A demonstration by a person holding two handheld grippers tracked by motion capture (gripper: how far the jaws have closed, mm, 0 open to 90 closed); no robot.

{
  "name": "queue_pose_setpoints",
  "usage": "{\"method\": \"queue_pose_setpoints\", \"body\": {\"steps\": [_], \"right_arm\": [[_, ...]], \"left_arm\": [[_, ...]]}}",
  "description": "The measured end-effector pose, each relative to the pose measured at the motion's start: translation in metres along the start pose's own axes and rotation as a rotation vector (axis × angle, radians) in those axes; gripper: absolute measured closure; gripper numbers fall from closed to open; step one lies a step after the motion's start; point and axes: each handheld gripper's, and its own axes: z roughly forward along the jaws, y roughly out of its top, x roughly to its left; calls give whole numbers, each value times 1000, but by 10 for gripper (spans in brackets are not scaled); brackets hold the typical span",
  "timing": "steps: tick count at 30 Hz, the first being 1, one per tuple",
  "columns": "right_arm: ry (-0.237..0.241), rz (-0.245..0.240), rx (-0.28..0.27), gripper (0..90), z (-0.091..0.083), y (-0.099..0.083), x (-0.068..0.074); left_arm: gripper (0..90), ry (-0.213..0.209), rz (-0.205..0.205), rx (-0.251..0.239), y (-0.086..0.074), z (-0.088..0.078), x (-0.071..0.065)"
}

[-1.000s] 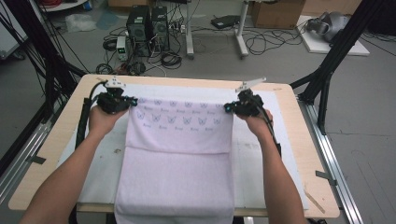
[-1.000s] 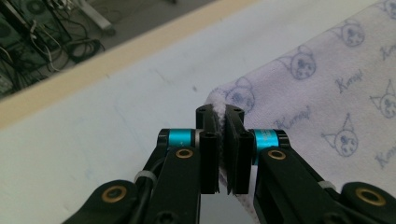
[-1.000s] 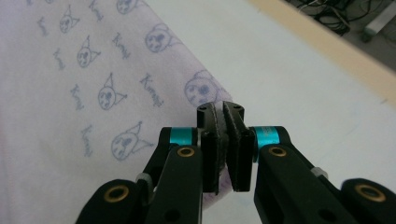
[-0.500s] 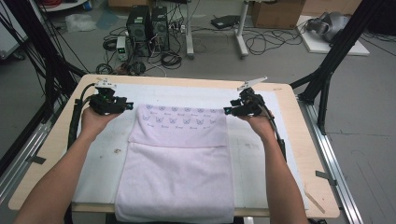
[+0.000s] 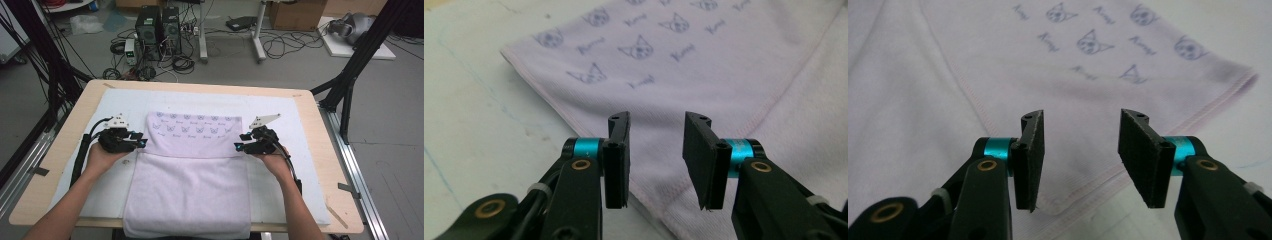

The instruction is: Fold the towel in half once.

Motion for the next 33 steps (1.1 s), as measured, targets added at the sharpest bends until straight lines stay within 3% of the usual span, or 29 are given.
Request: {"method": "queue_pose_setpoints", "body": {"steps": [5, 7, 8, 15, 17, 19, 24, 28, 33], "right_arm": [[1, 19, 16, 535, 6, -14, 4], [14, 30, 57, 533, 10, -18, 3], [12, 27, 71, 533, 11, -19, 4], [2, 22, 85, 549, 14, -19, 4], [3, 19, 84, 599, 14, -18, 5], [18, 20, 78, 709, 15, -18, 5], [28, 1, 80, 821, 17, -15, 6], [20, -7, 49, 833, 9, -12, 5], [8, 5, -37, 836, -10, -9, 3]], "left_arm": [[640, -12, 2, 50, -14, 6, -4], [639, -7, 3, 68, -20, 8, -4], [639, -2, -1, 49, -22, 7, -4], [672, 10, -1, 43, -23, 7, -4], [740, 19, 8, 41, -23, 7, -3], [826, 20, 0, 37, -23, 8, -3], [867, 22, 4, 38, -21, 5, -4], [870, 18, -19, -17, -16, -4, -2], [871, 20, -22, -68, -3, -21, -3]]}}
